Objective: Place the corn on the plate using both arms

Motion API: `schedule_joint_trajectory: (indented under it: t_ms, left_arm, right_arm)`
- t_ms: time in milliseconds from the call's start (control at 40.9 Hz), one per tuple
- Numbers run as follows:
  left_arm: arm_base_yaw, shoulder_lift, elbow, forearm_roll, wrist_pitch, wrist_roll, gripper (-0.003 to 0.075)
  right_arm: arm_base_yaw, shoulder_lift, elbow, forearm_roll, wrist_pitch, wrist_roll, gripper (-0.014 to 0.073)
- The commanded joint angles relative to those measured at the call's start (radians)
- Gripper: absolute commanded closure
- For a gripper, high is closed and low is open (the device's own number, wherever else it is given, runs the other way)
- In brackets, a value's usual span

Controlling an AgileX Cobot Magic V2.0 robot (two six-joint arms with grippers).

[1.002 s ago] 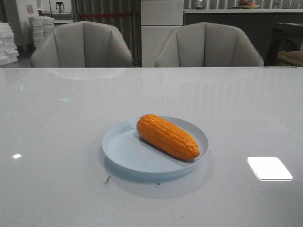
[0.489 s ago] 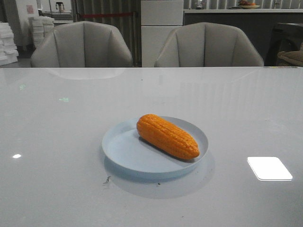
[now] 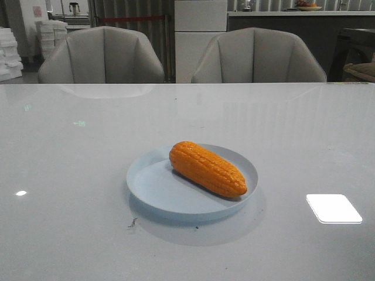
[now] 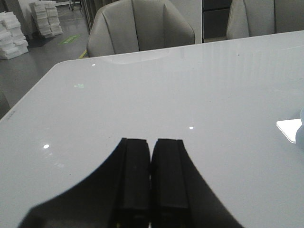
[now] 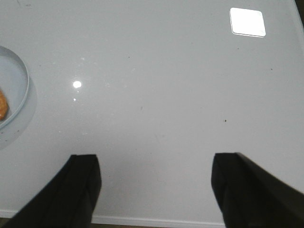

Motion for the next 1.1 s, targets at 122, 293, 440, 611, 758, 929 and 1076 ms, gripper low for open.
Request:
schedule_joint_trajectory:
  t_ms: [122, 293, 440, 611, 758, 929, 1076]
  left_arm:
    - [0.004, -0.019, 0.037, -0.009, -0.078, -0.011, 0.0626]
    - [0.004, -0.019, 0.037, -0.009, -0.078, -0.011, 0.0626]
    - [0.004, -0.019, 0.037, -0.009, -0.078, -0.011, 0.0626]
    - [0.004, -0.019, 0.037, -0.009, -0.078, -0.011, 0.0626]
    - [0.004, -0.019, 0.037, -0.009, -0.078, -0.011, 0.0626]
    - [0.004, -0.019, 0.037, -0.009, -0.078, -0.011, 0.0626]
    - [0.004, -0.019, 0.037, -0.009, -0.078, -0.011, 0.0626]
  right_arm:
    - [0.027, -0.072, -0.008, 0.027, -0.078, -0.006, 0.0196]
    - [0.098, -0.169, 0.081, 0.032, -0.227, -0.006, 0.0400]
    - [0.148, -0.298, 0.185, 0.033, -0.415, -0.006, 0.0541]
    - [0.156, -0.471, 0.356, 0.033, -0.680, -0.006, 0.0538]
    - [0.156, -0.576, 0.531, 0.045, -0.819, -0.006, 0.0538]
    - [0.156, -0.645, 0.687, 0.054, -0.825, -0.006, 0.0538]
    - [0.157, -0.669, 0.800, 0.054, -0.848, -0.006, 0.0538]
